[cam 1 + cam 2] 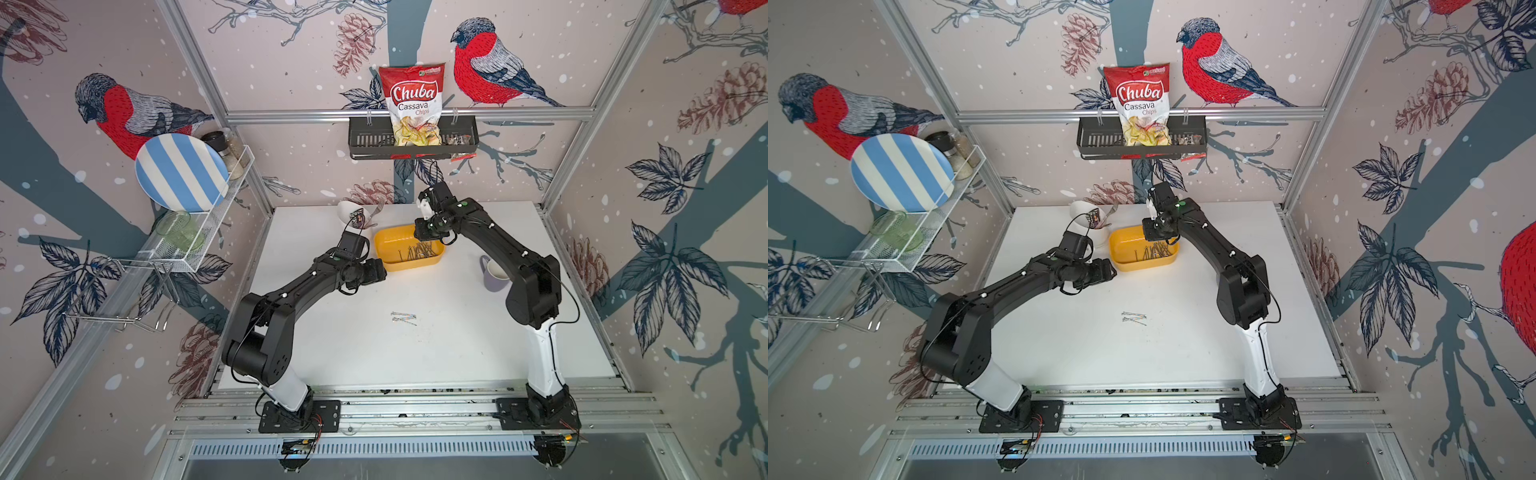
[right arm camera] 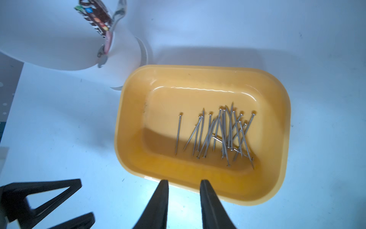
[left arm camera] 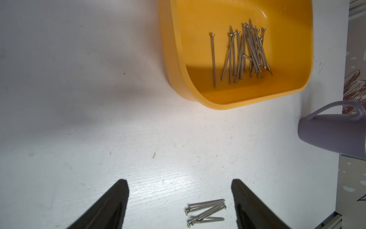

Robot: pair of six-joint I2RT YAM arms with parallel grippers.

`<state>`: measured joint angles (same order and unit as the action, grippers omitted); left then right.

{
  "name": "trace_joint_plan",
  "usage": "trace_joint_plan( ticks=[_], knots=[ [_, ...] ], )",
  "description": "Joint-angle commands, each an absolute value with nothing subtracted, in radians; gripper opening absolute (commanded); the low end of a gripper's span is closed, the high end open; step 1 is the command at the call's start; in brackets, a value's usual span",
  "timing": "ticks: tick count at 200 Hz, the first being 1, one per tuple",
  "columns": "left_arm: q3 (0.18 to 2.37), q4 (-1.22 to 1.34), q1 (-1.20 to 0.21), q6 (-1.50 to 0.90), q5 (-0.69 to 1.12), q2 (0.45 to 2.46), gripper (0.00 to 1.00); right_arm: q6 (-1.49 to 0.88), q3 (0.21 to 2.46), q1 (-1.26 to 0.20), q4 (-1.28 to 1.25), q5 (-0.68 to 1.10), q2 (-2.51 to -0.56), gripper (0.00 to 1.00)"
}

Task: Put the nails on the desktop into the storage box
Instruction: Place the nail in the storage box, then pick up the nail from the center of the board.

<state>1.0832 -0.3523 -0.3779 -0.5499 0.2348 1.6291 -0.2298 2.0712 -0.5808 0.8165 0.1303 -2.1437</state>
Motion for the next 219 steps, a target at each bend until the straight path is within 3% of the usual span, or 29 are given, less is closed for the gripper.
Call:
trace_joint_plan(
  ticks=[1, 93, 219],
  knots=[
    [1.093, -0.339, -0.374, -0.537, 0.236, 1.635, 0.84, -0.195, 2.027, -0.595, 0.816, 0.116, -2.091, 0.32],
    [0.969, -0.358, -0.364, -0.526, 0.166, 1.53, 0.84, -0.128, 1.699, -0.741, 0.83, 0.177, -1.966, 0.36],
    [0.848, -0.353, -0.353, -0.574, 0.167, 1.42, 0.84, -0.085, 1.429, -0.926, 0.76, 0.068, -1.942, 0.36]
  ],
)
